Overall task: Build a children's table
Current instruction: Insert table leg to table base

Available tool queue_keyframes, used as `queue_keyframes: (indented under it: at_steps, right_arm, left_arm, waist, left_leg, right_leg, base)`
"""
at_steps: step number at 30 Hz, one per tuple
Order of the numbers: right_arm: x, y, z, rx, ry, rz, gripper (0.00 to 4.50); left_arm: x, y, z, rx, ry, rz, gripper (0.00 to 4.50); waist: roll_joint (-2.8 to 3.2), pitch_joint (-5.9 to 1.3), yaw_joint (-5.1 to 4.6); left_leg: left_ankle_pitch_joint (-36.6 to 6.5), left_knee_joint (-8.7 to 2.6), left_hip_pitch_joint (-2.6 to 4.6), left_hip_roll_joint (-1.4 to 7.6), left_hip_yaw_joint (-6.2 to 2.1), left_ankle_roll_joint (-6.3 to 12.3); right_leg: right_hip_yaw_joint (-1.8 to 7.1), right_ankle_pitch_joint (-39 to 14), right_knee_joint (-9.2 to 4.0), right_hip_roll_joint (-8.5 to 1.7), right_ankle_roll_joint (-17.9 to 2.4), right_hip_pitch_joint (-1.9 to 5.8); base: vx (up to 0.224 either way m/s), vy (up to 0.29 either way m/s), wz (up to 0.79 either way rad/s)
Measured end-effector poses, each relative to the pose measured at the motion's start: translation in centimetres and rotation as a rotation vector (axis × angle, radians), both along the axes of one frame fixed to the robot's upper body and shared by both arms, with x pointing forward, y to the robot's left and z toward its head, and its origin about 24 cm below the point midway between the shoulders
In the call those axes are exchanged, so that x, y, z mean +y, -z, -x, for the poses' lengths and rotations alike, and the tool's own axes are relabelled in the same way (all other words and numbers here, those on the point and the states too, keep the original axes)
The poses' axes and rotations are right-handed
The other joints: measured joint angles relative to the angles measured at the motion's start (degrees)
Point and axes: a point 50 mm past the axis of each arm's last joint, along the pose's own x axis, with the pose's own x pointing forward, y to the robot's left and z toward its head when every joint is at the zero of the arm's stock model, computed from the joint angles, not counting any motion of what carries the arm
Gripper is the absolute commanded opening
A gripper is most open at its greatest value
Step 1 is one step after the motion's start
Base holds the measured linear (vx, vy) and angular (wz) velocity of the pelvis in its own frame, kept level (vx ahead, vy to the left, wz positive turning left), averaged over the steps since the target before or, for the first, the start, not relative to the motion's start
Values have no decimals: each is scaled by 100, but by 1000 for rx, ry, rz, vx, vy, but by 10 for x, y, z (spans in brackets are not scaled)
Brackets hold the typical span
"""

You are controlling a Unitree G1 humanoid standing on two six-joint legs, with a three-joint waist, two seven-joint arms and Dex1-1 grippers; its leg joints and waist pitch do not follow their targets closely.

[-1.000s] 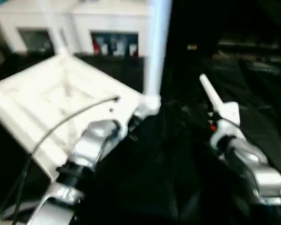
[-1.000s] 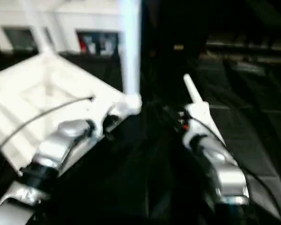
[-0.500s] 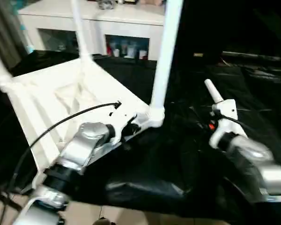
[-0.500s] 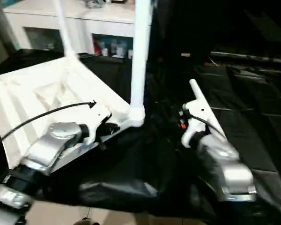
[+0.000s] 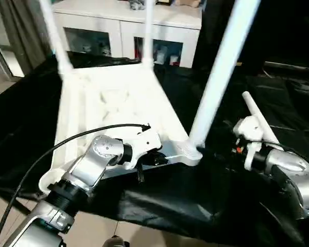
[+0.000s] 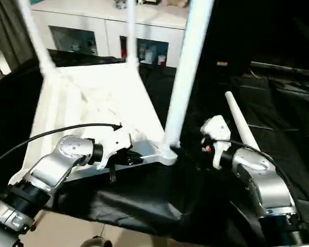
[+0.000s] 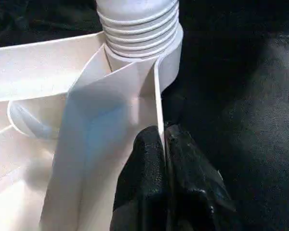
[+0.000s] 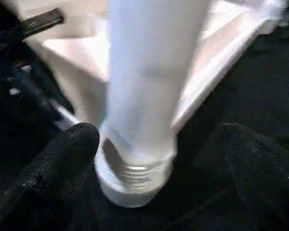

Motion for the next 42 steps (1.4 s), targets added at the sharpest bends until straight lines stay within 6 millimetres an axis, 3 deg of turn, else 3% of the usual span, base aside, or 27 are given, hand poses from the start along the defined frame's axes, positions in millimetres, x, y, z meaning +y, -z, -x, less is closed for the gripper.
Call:
queue_keyframes:
  at_steps: [6, 10, 17, 33, 42]
  right_arm:
    - [4, 4, 4, 13, -57, 18, 439]
    - [2, 5, -1, 10, -37, 28, 439]
    - [5, 6, -7, 3, -36, 11, 439]
    - [12, 13, -11, 21, -65, 0, 290]
    - [13, 15, -11, 16, -67, -10, 264]
  left_arm:
    - [-1, -1, -1, -13, 15, -8, 0]
    - [-1, -4, -2, -21, 27, -7, 0]
    - [-1, -4, -3, -26, 31, -8, 0]
    - [0, -3, -3, -27, 32, -20, 0]
    - [2, -3, -3, -27, 30, -25, 0]
  waist:
    - [1, -1, 3]
    - [3, -2, 2]
    - [2, -2, 2]
    - [2, -2, -2]
    - [2, -2, -11]
  left_leg:
    - [25, 0, -19, 5, 0, 28]
    - [59, 4, -87, 5, 5, 59]
    - [62, 7, -91, 5, 13, 65]
    - [62, 6, -89, 6, 13, 64]
    - [62, 6, -87, 6, 13, 64]
  right_leg:
    - [-3, 14, 11, 1, 5, -13]
    - [-2, 10, 11, 1, 12, -76]
    - [0, 10, 9, -2, 11, -79]
    - [1, 13, 13, -2, 9, -76]
    - [1, 13, 14, -2, 9, -75]
  base:
    - [0, 0, 0]
    - [13, 2, 0]
    - [0, 0, 0]
    - [0, 0, 0]
    - [0, 0, 0]
